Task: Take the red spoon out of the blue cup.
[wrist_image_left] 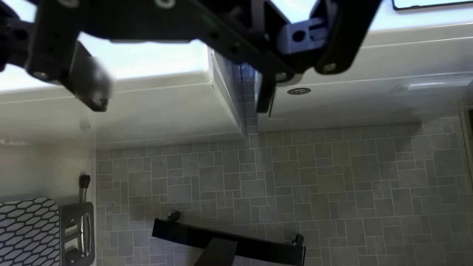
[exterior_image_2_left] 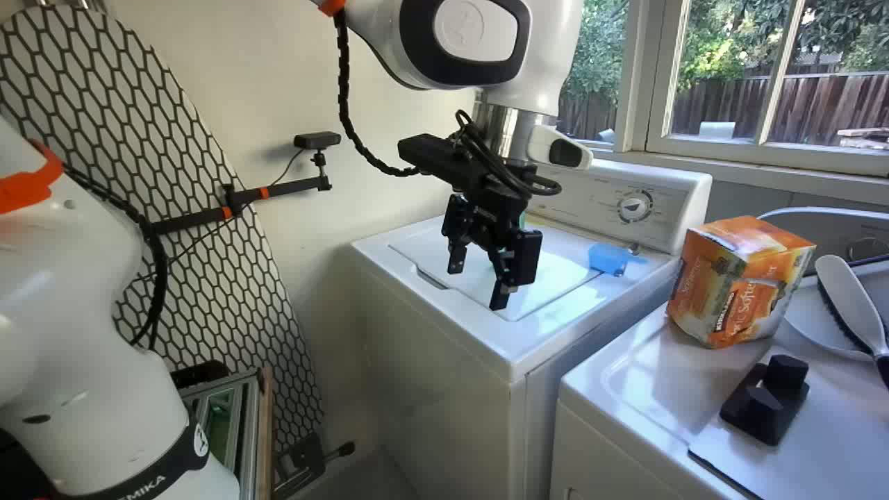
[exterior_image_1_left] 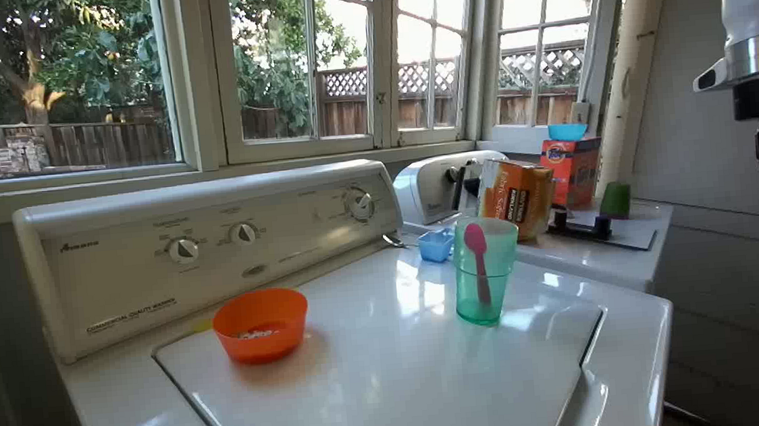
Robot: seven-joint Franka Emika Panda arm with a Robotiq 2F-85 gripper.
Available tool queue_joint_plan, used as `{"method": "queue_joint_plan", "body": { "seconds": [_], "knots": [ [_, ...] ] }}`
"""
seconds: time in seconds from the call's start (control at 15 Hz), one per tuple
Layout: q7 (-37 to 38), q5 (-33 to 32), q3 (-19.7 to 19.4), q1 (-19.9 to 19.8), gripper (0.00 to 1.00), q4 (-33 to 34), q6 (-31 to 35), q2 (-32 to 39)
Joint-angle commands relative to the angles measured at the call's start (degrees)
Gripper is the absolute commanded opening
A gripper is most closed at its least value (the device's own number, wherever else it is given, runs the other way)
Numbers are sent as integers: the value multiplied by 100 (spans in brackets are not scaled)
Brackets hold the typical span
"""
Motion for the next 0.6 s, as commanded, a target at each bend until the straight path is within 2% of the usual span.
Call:
{"method": "queue_joint_plan", "body": {
  "seconds": [0.0, 0.33, 0.53],
  "knots": [
    [-4, 7, 30, -29, 100, 6, -7, 2],
    [-4, 7, 30, -29, 100, 6, -7, 2],
    [97, 18, 259, 145, 100, 121, 83, 27]
  ]
}}
